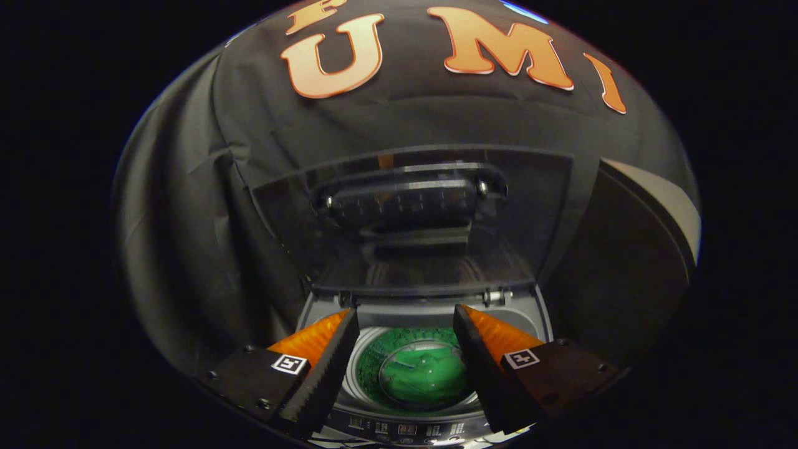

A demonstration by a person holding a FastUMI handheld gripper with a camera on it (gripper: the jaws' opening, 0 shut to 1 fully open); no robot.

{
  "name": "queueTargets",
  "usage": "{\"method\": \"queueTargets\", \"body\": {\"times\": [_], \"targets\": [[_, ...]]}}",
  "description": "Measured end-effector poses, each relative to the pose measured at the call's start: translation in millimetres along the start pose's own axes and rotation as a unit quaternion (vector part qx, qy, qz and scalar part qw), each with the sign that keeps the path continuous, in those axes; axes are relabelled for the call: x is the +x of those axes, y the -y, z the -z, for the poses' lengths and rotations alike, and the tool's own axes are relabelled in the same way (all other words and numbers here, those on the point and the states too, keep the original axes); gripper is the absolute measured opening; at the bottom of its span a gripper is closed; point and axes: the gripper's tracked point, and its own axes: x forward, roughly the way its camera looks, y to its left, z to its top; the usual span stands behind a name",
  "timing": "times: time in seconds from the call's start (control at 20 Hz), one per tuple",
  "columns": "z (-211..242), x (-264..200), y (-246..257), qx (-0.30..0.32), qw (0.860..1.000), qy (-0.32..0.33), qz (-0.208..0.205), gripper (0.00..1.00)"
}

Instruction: Put the clothes into the washing machine and then close the washing machine lid.

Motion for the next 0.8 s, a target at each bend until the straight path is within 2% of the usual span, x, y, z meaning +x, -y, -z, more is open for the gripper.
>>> {"method": "queueTargets", "body": {"times": [0.4,0.65,0.8], "targets": [[-91,-5,1,-0.022,0.998,0.066,0.001,0.99],[-140,22,-1,-0.024,0.995,0.101,0.005,0.99],[-153,42,1,-0.025,0.994,0.103,0.007,0.99]]}}
